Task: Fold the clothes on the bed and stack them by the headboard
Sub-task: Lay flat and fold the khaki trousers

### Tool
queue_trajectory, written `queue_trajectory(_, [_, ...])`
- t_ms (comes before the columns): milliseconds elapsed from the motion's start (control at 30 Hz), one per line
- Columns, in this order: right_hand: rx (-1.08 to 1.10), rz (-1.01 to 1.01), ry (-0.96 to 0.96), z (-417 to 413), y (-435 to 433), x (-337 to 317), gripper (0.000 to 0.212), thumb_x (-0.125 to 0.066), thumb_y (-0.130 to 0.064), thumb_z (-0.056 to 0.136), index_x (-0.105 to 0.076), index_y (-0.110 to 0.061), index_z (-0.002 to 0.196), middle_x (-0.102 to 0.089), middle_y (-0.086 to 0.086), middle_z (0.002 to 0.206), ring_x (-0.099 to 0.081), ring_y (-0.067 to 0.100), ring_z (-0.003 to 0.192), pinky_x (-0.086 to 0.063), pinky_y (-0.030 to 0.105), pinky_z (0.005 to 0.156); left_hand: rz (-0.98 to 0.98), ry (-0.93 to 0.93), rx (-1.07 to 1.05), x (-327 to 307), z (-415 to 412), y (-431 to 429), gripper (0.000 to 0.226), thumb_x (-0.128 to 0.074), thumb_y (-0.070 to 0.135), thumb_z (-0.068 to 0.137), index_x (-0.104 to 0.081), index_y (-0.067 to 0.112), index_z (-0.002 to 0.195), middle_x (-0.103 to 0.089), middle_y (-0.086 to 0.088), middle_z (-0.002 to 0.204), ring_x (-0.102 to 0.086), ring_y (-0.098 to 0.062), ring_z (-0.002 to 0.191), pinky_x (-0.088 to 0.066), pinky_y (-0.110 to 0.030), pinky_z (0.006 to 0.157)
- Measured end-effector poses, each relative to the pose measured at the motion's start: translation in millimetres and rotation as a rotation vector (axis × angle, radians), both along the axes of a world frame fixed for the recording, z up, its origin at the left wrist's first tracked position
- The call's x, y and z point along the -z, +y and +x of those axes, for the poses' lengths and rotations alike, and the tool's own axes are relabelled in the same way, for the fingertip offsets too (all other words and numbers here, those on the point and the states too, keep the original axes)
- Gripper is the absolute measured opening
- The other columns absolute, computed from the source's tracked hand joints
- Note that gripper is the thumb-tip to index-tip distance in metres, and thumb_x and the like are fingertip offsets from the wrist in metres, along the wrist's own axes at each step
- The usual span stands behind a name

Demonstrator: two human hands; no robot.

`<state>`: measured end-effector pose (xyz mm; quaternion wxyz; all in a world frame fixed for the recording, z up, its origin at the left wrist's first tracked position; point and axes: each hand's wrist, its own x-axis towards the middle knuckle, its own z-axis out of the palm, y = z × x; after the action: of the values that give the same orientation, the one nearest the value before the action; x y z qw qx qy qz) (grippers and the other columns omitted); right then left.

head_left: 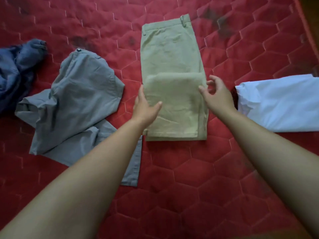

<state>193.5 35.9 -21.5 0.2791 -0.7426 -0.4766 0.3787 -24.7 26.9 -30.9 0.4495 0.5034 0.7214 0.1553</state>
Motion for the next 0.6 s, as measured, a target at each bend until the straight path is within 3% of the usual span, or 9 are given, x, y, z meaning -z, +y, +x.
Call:
queue_trajectory(67, [-0.126,-0.104,-0.115,4,-4,37,0.060,-0.066,-0.031,0.084,-0.041,-0.009,0.135,-0.050,0.009,0.130,-0.051,0.021,0.112,-0.036,0.027,0.095,-0.104,0.122,0.052,35,2,-10,0.083,-0.065,0.028,0.085,-0.013,0.016,0.148,-0.028,-0.015,0.148,-0.030,-0.032,0.136,-0.026,-0.037,0.112])
queue_trajectory(167, [-0.166,-0.219,-0.189,1,-15,76,0.067,-0.067,-0.038,0.082,-0.037,-0.011,0.135,-0.035,0.016,0.138,-0.038,0.031,0.127,-0.030,0.032,0.104,-0.094,0.199,0.018,71,-2,-16,0.074,-0.063,0.030,0.085,-0.022,0.017,0.146,-0.031,-0.014,0.145,-0.035,-0.034,0.131,-0.028,-0.037,0.110])
queue_trajectory(300, [-0.065,-0.244,-0.236,-10,-11,101,0.074,-0.066,-0.041,0.081,-0.030,-0.015,0.140,-0.025,0.013,0.142,-0.029,0.036,0.129,-0.029,0.038,0.105,-0.100,0.191,-0.027,91,-8,-4,0.069,-0.062,0.032,0.086,-0.025,0.017,0.143,-0.041,-0.015,0.137,-0.045,-0.034,0.123,-0.036,-0.037,0.103])
queue_trajectory(400, [-0.074,-0.222,-0.317,-18,-11,108,0.077,-0.065,-0.037,0.083,-0.022,-0.014,0.143,-0.022,0.014,0.146,-0.026,0.037,0.130,-0.027,0.041,0.106,-0.076,0.125,-0.074,95,-10,-6,0.053,-0.062,0.026,0.086,-0.039,0.013,0.131,-0.059,-0.009,0.124,-0.056,-0.028,0.113,-0.042,-0.029,0.089])
queue_trajectory(600, [-0.052,-0.154,-0.286,-30,-55,110,0.076,-0.066,-0.026,0.084,-0.022,-0.010,0.144,-0.031,0.014,0.141,-0.037,0.037,0.125,-0.028,0.037,0.104,-0.067,0.176,-0.102,92,-9,-49,0.038,-0.063,0.027,0.086,-0.049,0.014,0.119,-0.064,-0.005,0.115,-0.059,-0.026,0.106,-0.040,-0.028,0.080])
